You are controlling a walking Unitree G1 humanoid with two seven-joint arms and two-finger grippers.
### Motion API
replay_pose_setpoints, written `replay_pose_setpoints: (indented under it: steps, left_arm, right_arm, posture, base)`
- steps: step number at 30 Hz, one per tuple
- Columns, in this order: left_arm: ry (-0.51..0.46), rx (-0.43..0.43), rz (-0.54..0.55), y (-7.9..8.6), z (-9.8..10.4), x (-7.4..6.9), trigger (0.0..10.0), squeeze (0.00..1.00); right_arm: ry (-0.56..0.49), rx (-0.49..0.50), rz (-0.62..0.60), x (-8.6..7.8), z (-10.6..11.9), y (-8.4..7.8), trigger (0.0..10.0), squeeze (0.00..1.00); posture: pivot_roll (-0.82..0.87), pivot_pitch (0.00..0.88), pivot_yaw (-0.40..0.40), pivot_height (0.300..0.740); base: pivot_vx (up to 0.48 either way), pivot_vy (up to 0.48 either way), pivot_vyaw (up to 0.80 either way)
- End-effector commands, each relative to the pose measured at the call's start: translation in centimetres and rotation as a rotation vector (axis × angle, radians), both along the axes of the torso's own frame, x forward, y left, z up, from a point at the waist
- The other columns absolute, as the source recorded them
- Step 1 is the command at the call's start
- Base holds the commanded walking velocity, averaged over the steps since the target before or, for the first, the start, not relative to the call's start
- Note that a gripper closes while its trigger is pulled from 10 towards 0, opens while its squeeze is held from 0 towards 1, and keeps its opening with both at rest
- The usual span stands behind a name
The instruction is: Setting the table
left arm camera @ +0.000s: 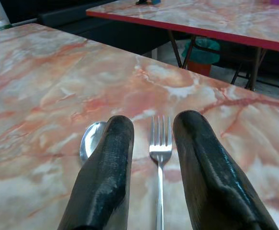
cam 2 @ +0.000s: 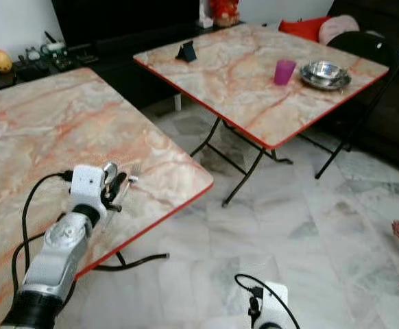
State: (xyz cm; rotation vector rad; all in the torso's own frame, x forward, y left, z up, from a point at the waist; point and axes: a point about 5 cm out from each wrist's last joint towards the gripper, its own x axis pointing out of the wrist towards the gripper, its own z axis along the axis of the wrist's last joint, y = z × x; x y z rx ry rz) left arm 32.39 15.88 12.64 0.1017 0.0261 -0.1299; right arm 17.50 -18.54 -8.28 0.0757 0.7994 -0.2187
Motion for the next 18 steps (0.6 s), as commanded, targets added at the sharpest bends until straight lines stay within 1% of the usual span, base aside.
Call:
replay_pose_setpoints:
  steps: [1,3,5,6,7,8,13,15,18]
  left_arm:
    - [0.041,0.012,-0.003,-0.1,-0.6,0.5,10.0,0.0]
    - [0.069,0.033,-0.009,-0.5,-0.9,1.0,10.0,0.0]
    - [0.072,-0.009,0.0,-0.7,-0.7,1.2,10.0,0.0]
    - [0.071,-0.011,0.016,-0.7,-0.6,1.5,10.0,0.24]
    - [0.07,-0.01,0.026,-0.7,-0.5,1.6,10.0,0.24]
    - [0.081,-0.028,0.055,-0.7,-0.4,2.1,10.0,1.0]
    - [0.074,-0.048,0.086,-0.1,-0.1,2.9,10.0,1.0]
    - [0.084,-0.086,0.105,0.3,0.0,3.1,10.0,1.0]
    - [0.087,-0.056,0.102,0.4,0.0,3.3,10.0,1.0]
  right_arm:
    - [-0.02,-0.011,-0.007,0.3,0.2,-0.3,10.0,0.0]
    - [-0.024,-0.014,-0.011,0.3,0.3,-0.6,10.0,0.0]
    - [-0.027,-0.016,-0.014,0.2,0.3,-0.8,10.0,0.0]
    - [-0.027,-0.017,-0.015,0.2,0.3,-0.8,10.0,0.0]
    - [-0.027,-0.018,-0.015,0.1,0.3,-0.9,10.0,0.0]
    - [-0.027,-0.019,-0.017,0.1,0.3,-0.9,10.0,0.0]
    - [-0.026,-0.021,-0.015,0.1,0.2,-0.8,10.0,0.0]
    - [-0.026,-0.022,-0.014,0.1,0.2,-0.7,10.0,0.0]
    - [-0.024,-0.021,-0.013,0.1,0.2,-0.5,10.0,0.0]
  posture:
    - [0.06,0.0,-0.025,0.74]
    - [0.06,0.0,-0.025,0.74]
    - [0.05,0.0,-0.023,0.74]
    - [0.05,0.0,-0.024,0.74]
    - [0.05,0.0,-0.025,0.74]
    - [0.05,0.0,-0.025,0.74]
    - [0.05,0.0,-0.026,0.74]
    - [0.05,0.0,-0.027,0.74]
    - [0.05,0.0,-0.027,0.74]
  base:
    - [0.0,0.0,0.0]
    - [0.0,0.0,0.0]
    - [0.0,0.0,0.0]
    - [0.0,0.0,0.0]
    - [0.0,0.0,0.0]
    - [0.0,0.0,0.0]
    - [0.0,0.0,0.0]
    - [0.0,0.0,0.0]
    - [0.0,0.0,0.0]
